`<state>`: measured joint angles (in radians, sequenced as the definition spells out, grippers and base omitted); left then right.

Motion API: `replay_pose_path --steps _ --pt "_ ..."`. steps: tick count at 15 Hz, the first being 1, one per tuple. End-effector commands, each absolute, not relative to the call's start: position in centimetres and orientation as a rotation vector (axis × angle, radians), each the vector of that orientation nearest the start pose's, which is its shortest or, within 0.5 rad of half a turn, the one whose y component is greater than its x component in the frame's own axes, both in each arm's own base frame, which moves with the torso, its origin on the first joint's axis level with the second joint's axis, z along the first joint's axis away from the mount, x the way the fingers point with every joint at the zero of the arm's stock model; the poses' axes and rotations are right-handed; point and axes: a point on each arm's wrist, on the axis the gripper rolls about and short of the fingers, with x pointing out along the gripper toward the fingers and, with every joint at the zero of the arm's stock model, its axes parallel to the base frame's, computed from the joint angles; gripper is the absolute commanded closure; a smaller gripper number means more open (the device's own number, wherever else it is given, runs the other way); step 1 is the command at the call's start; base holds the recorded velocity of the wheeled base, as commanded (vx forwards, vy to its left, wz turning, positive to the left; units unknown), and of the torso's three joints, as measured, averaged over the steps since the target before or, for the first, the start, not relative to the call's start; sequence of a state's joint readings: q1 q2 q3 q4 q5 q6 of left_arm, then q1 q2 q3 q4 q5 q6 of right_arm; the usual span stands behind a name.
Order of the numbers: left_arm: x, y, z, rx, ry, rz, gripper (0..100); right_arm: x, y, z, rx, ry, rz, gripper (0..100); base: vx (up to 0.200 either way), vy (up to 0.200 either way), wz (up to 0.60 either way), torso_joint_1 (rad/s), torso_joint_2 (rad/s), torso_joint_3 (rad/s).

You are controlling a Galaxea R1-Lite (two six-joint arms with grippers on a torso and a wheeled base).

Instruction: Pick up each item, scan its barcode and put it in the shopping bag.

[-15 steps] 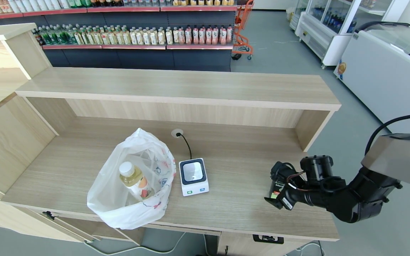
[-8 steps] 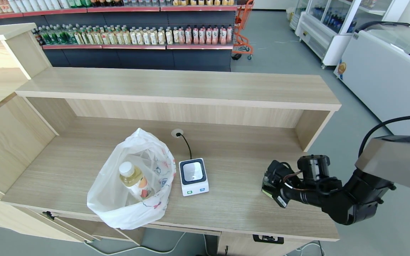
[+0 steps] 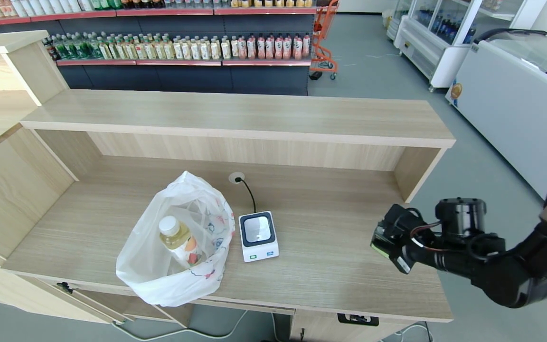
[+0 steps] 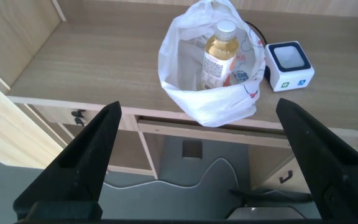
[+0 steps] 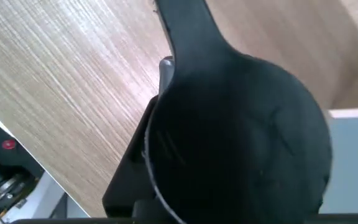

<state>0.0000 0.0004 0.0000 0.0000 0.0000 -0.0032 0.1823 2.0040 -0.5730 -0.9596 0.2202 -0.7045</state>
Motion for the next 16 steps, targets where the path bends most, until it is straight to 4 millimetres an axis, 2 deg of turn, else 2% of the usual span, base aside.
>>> replay_pose_path --steps 1,2,3,5,6,8,9,10,11,12,14,16 --pt "-2.3 0.0 7.5 -0.003 0.0 0.0 0 25.5 1.8 12.0 -0.757 0.206 0.389 100 0.0 0.0 0.0 0.0 0.0 0.0" --pt "-2.3 0.0 7.5 -0.005 0.0 0.0 0 24.1 0.7 14.7 -0.891 0.08 0.351 100 0.0 0.0 0.0 0.0 0.0 0.0" --pt "-2.3 0.0 7.5 -0.003 0.0 0.0 0 23.4 0.0 16.2 -1.013 -0.022 0.335 100 0.0 0.0 0.0 0.0 0.0 0.0" --pt "-2.3 0.0 7.5 -0.005 0.0 0.0 0 22.3 -0.2 18.2 -1.183 -0.225 0.413 100 0.0 0.0 0.0 0.0 0.0 0.0" --pt "-2.3 0.0 7.5 -0.003 0.0 0.0 0 21.3 0.2 19.7 -1.358 -0.438 0.475 100 0.0 0.0 0.0 0.0 0.0 0.0" --pt "-2.3 0.0 7.5 -0.003 0.0 0.0 0 18.9 0.5 23.0 -1.702 -0.778 0.31 100 0.0 0.0 0.0 0.0 0.0 0.0" --pt "-2.3 0.0 7.5 -0.003 0.0 0.0 0 18.2 0.9 23.8 -1.775 -0.886 0.24 100 0.0 0.0 0.0 0.0 0.0 0.0" --pt "-2.3 0.0 7.5 -0.005 0.0 0.0 0 16.9 3.6 25.3 -1.858 -1.24 0.138 100 0.0 0.0 0.0 0.0 0.0 0.0" --pt "-2.3 0.0 7.5 -0.003 0.0 0.0 0 15.7 5.8 25.6 -1.811 -1.471 0.172 100 0.0 0.0 0.0 0.0 0.0 0.0" --pt "-2.3 0.0 7.5 -0.003 0.0 0.0 0 15.0 7.2 25.6 -1.758 -1.563 0.217 100 0.0 0.0 0.0 0.0 0.0 0.0" --pt "-2.3 0.0 7.5 -0.003 0.0 0.0 0 14.5 8.4 25.5 -1.716 -1.646 0.262 100 0.0 0.0 0.0 0.0 0.0 0.0" --pt "-2.3 0.0 7.5 -0.003 0.0 0.0 0 13.6 9.7 25.2 -1.639 -1.799 0.362 100 0.0 0.0 0.0 0.0 0.0 0.0"
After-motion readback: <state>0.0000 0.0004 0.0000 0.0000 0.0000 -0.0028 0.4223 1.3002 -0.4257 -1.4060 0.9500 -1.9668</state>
